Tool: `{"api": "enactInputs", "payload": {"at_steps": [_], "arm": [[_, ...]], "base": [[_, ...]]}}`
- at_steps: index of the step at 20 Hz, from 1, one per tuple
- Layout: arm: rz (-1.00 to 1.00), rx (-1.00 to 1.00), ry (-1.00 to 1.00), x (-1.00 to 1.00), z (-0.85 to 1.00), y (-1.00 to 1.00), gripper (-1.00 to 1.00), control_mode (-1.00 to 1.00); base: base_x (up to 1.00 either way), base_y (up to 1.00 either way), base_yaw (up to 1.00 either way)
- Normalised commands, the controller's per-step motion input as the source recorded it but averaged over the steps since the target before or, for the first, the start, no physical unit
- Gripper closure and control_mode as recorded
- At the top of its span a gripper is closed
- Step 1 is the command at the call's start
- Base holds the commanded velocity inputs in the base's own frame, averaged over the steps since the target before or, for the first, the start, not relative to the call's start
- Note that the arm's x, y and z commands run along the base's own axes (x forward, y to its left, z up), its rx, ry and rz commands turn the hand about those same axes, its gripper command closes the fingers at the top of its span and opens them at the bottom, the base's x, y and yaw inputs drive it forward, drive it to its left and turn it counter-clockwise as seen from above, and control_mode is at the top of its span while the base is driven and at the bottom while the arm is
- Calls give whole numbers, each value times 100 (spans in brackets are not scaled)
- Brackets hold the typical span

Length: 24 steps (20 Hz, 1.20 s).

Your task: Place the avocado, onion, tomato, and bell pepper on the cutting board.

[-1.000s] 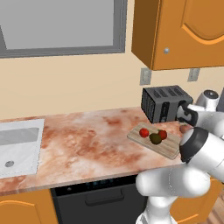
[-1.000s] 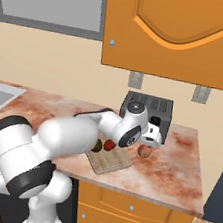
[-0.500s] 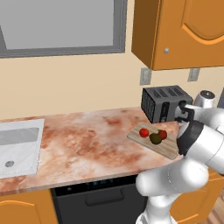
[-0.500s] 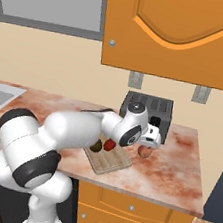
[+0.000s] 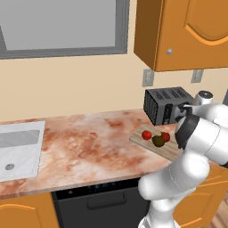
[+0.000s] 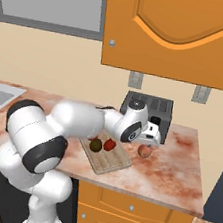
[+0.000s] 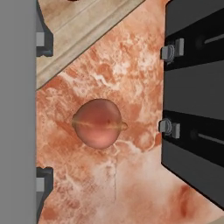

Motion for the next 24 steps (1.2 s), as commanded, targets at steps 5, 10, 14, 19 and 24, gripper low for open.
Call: {"api": "enactInputs", "payload": {"at_steps": [5,10,14,19,24], "arm": [[0,0,6,17,-18,-1,-100,-100],[0,0,5,9,-20,-6,-100,-100],[0,0,3,17,-16,-3,-100,-100],[0,0,2,23,-6,-1,-100,-100],[0,0,2,11,-9,-13,-100,-100]], "base": [[0,0,0],[0,0,0],[0,0,0],[0,0,0],[0,0,0]]}}
